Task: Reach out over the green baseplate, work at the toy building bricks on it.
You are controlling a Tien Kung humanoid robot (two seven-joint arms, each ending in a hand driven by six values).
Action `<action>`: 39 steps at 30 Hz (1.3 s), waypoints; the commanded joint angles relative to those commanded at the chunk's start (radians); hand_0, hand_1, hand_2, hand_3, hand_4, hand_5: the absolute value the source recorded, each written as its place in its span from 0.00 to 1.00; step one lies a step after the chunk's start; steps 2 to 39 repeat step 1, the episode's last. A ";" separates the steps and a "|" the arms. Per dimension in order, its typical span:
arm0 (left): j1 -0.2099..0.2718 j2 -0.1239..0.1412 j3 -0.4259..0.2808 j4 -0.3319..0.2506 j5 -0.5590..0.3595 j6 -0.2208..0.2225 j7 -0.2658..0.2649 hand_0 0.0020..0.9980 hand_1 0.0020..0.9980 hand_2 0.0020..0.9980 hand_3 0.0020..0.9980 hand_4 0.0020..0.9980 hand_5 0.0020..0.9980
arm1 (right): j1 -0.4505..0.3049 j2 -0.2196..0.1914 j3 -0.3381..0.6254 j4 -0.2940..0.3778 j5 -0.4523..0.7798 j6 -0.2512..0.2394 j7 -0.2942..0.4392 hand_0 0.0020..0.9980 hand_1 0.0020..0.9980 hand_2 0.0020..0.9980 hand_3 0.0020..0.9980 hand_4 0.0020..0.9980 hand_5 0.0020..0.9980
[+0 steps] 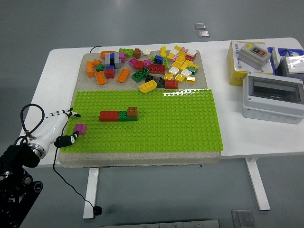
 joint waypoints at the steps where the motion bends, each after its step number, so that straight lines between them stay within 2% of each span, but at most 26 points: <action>1: 0.000 0.000 -0.001 0.000 0.000 0.000 0.000 1.00 0.96 1.00 0.78 0.60 0.13 | 0.000 0.000 0.000 0.000 0.000 0.000 0.000 0.70 0.61 0.58 0.69 0.37 0.89; 39: 0.000 0.000 -0.001 0.000 0.000 0.000 0.000 1.00 0.96 1.00 0.78 0.60 0.13 | 0.000 0.000 0.000 0.000 0.000 0.000 0.000 0.70 0.61 0.58 0.69 0.37 0.89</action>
